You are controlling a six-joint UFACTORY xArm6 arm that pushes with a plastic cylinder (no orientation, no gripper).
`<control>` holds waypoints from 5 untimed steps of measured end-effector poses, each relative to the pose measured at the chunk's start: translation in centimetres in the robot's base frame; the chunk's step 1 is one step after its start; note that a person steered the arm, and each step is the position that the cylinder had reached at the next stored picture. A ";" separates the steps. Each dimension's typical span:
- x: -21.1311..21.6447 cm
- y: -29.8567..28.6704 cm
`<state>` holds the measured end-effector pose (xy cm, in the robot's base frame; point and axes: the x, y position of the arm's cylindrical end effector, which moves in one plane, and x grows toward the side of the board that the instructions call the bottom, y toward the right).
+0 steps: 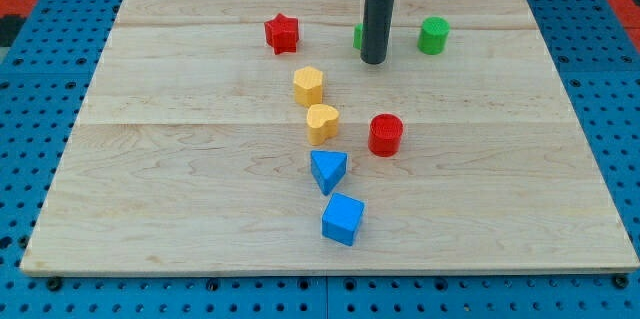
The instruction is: Push the red circle slightly up
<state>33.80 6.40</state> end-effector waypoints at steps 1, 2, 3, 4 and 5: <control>0.2 0.1; -0.2 -0.1; -0.6 0.5; -0.6 0.9; 4.2 5.7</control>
<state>38.04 12.06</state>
